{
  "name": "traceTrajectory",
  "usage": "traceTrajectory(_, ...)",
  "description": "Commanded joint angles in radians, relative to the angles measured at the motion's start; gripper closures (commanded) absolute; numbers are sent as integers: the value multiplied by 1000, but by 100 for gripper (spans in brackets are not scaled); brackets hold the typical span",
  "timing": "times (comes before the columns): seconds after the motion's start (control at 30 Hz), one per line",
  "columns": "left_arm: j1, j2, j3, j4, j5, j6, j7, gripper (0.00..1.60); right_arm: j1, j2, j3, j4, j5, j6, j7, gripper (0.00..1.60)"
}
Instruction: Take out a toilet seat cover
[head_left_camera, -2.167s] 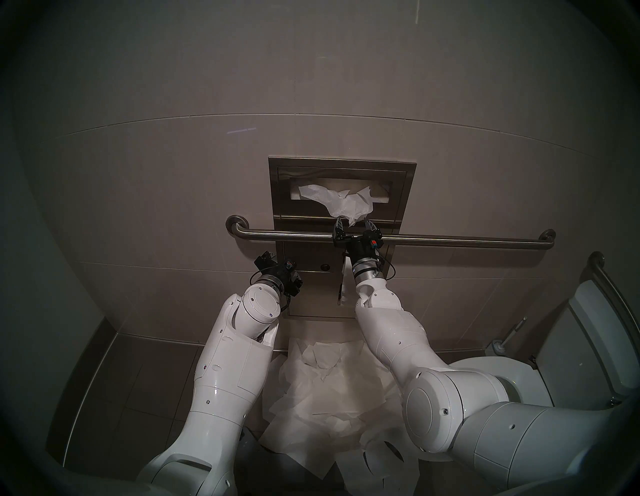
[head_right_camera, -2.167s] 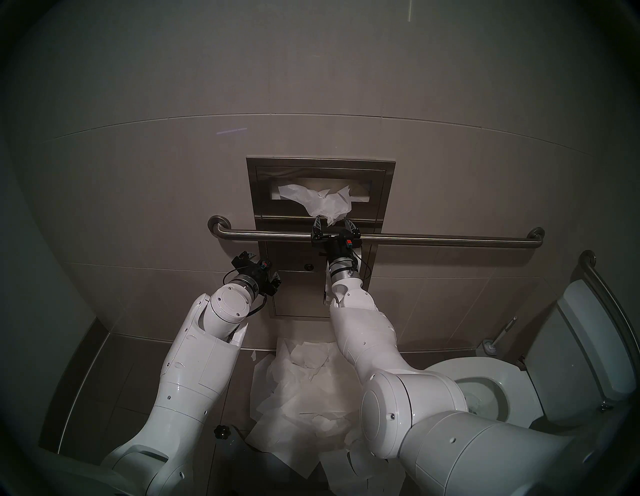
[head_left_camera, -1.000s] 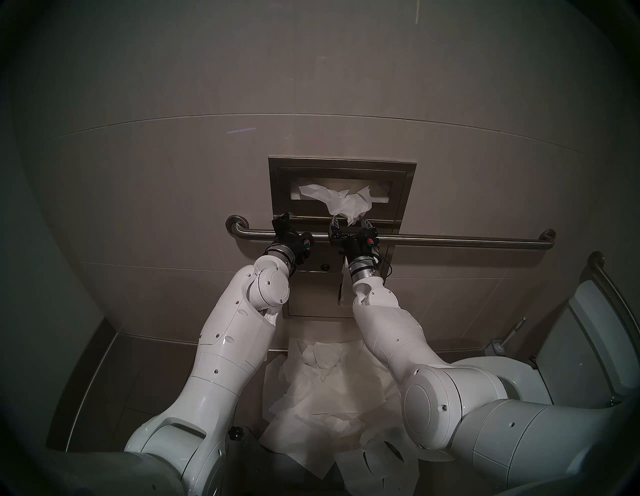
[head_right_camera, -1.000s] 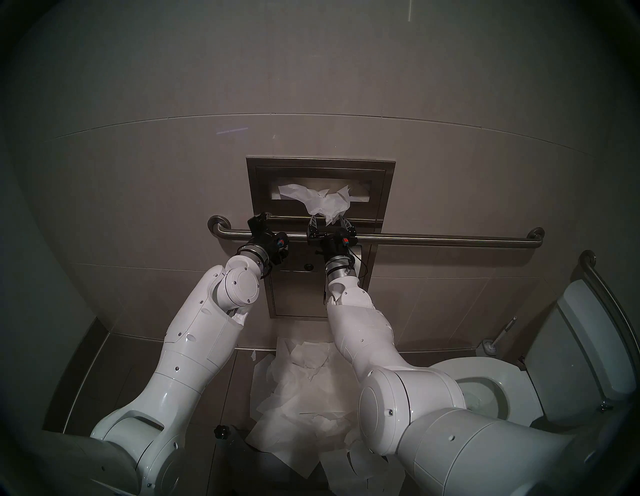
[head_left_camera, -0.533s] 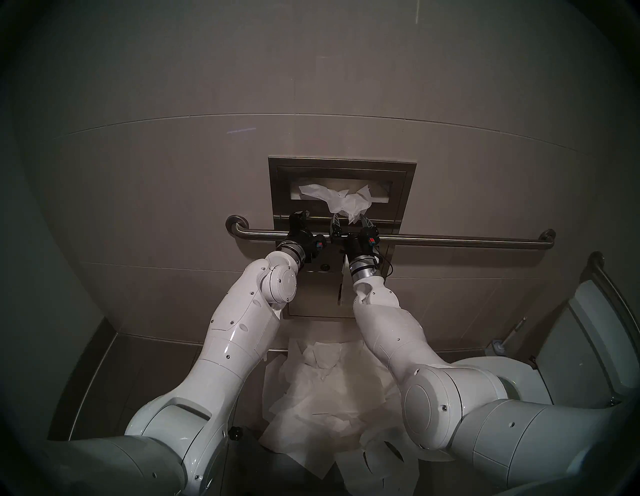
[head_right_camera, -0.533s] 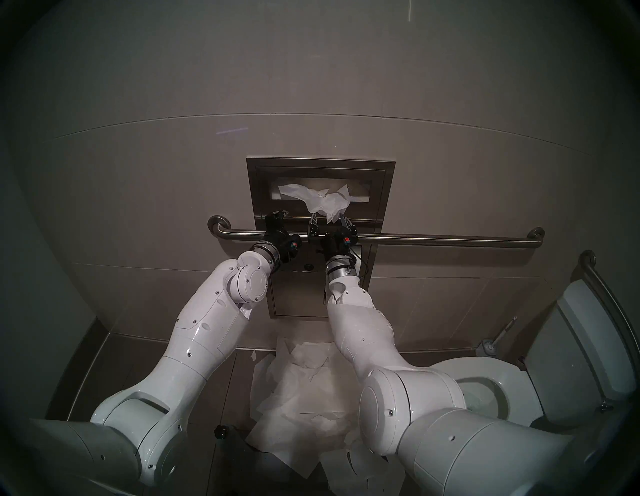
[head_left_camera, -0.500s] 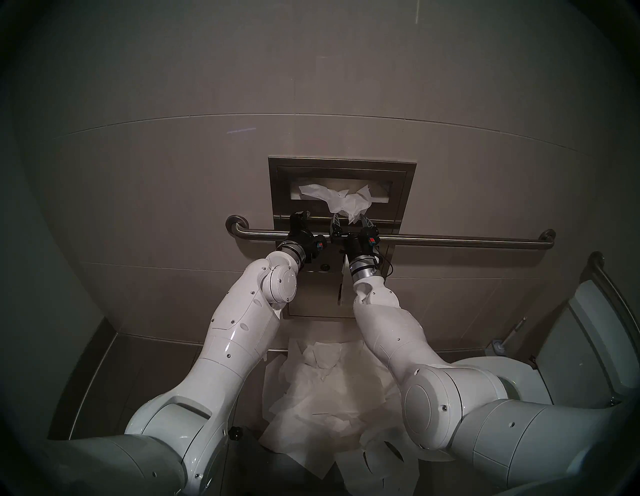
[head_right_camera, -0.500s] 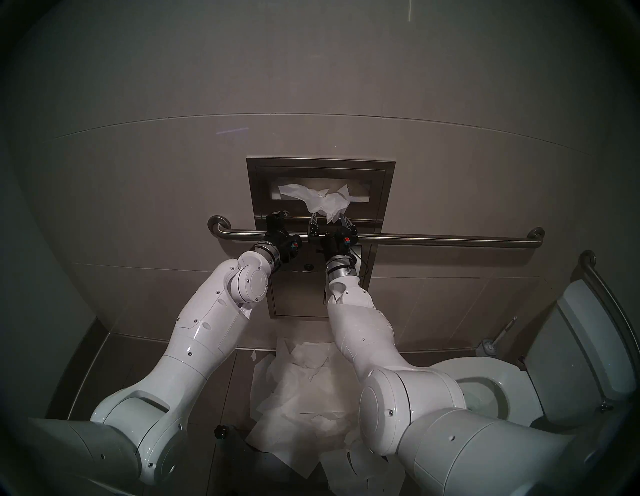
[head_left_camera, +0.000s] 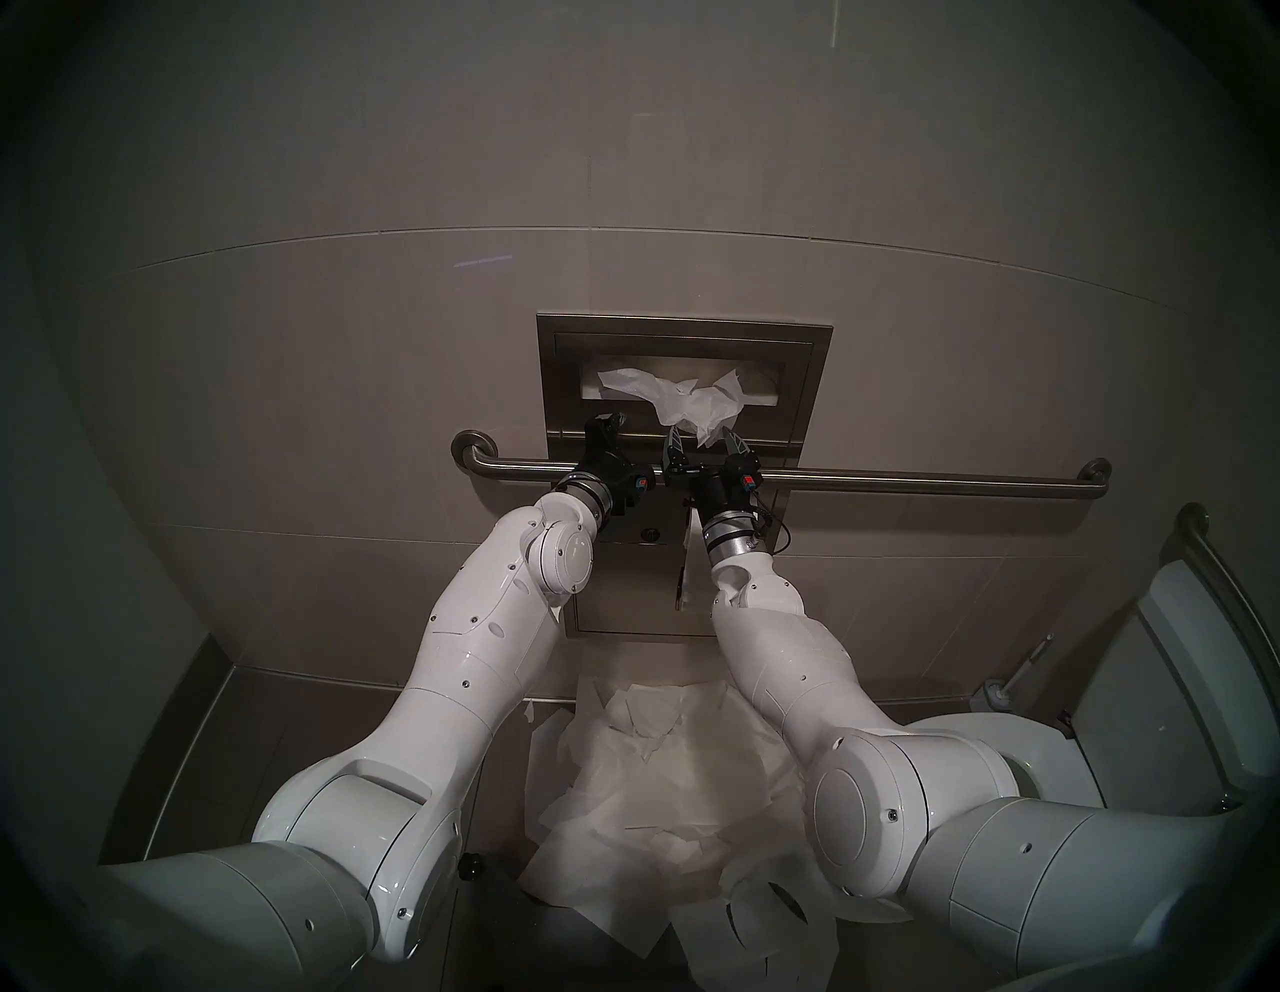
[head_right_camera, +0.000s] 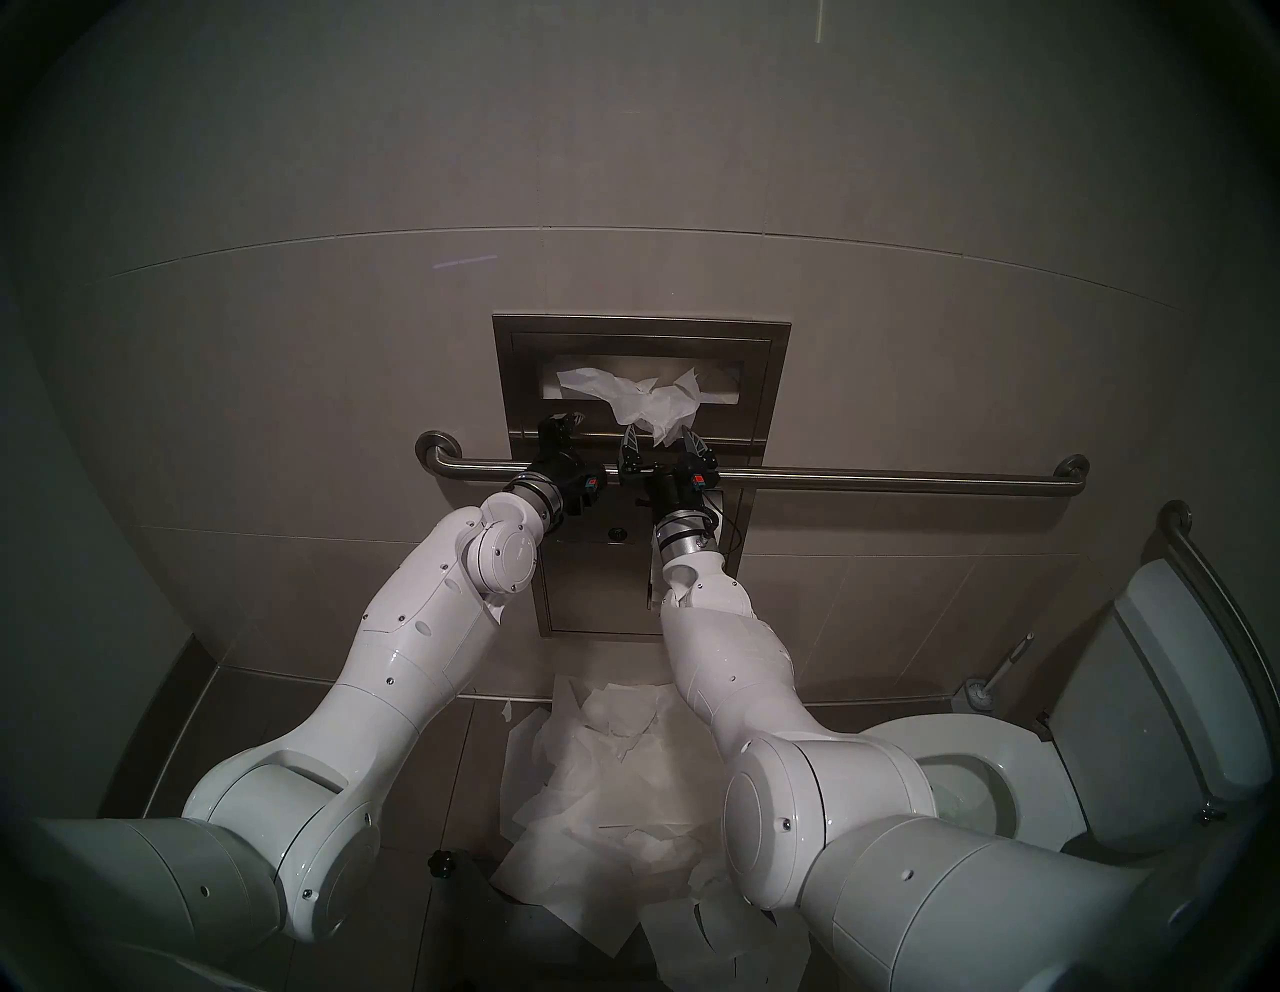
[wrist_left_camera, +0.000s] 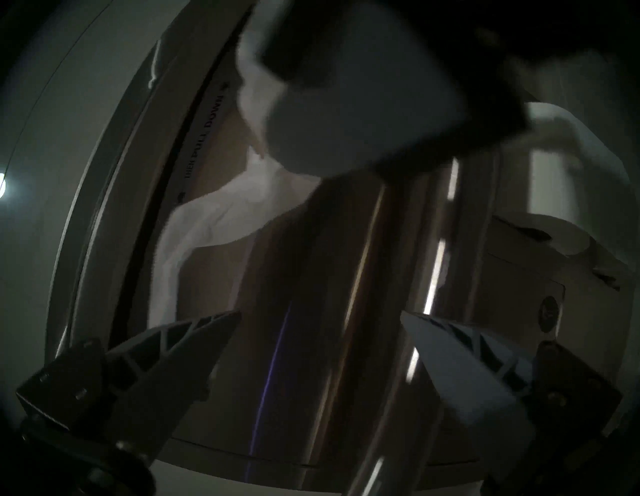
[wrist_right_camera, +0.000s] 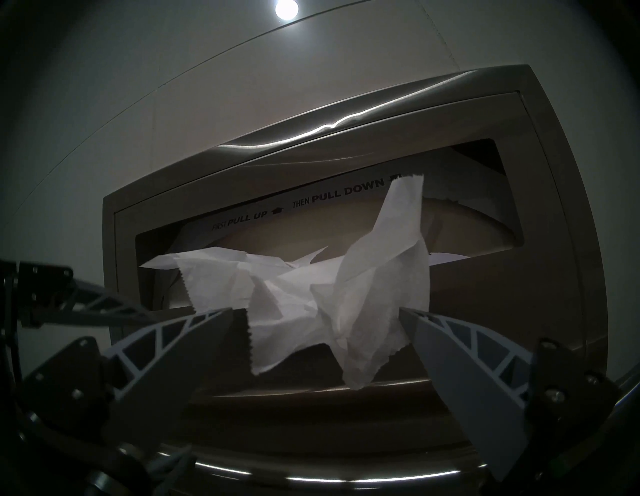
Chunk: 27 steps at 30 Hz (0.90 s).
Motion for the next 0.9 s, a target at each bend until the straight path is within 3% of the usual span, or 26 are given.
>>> traceTrajectory(0.0,-86,-27,-5,-99,-9,-38,67,0,36,-6,-6,-21,5,-4,18,0)
traceTrajectory(0.1,-65,-34,-4,-166,-26,-64,80,0,36,-7,-6,-18,15,-5,28,0)
traceTrajectory(0.27,-48,-30,-6,-188,-38,-84,84,0,38,-6,-5,-17,28,-11,41,0)
traceTrajectory(0.6,11,-8,-28,-244,-78,-79,-13,0,29,7,2,-35,47,-27,46,0)
traceTrajectory(0.7,9,-12,-50,-208,-93,-49,-65,0,27,9,4,-37,49,-30,44,0)
traceTrajectory(0.87,-34,-10,-74,-84,-78,-20,-56,0,31,11,3,-31,54,-26,54,0)
